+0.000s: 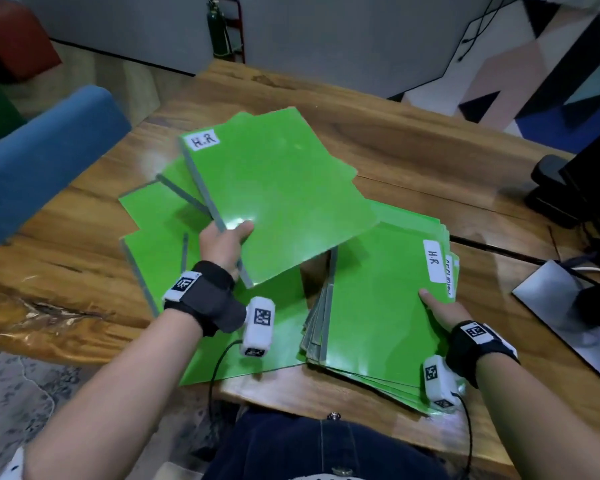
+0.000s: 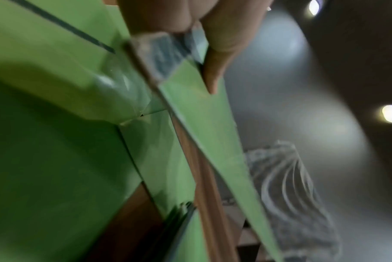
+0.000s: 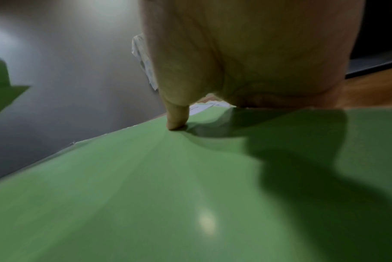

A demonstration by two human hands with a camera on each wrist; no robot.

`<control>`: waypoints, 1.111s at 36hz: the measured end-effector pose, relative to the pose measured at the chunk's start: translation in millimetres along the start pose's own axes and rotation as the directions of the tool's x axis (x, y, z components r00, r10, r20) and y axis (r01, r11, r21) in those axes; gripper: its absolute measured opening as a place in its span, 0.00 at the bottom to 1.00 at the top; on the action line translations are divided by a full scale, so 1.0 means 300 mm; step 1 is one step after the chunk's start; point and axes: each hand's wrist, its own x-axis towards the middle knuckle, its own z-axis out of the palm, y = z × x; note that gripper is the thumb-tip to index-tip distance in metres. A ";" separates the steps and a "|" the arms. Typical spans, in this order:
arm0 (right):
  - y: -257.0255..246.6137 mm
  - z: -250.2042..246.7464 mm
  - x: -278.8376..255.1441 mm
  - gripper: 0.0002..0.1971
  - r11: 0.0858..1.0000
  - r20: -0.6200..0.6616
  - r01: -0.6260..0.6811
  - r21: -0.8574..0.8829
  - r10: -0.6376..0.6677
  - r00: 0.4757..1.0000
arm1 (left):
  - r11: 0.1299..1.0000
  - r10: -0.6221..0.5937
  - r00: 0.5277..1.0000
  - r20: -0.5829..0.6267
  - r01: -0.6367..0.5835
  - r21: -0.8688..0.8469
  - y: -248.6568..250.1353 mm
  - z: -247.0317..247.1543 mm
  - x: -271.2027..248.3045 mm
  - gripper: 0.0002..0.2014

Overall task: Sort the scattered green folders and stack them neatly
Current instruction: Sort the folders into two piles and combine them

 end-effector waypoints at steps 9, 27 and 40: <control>0.058 -0.010 0.051 0.65 0.978 0.080 -0.065 0.197 0.050 0.995 | 0.803 -0.166 0.816 0.554 -0.214 0.556 -0.086 0.007 -0.027 0.11; 0.001 -0.024 -0.072 0.43 0.962 0.098 -0.016 0.272 -0.011 0.995 | 0.708 -0.262 0.898 0.353 -0.069 0.703 -0.164 0.205 -0.014 0.35; 0.063 -0.025 0.061 0.82 0.992 0.199 -0.053 0.118 0.028 0.980 | 0.605 -0.213 0.844 0.492 -0.281 0.745 -0.254 0.318 -0.084 0.34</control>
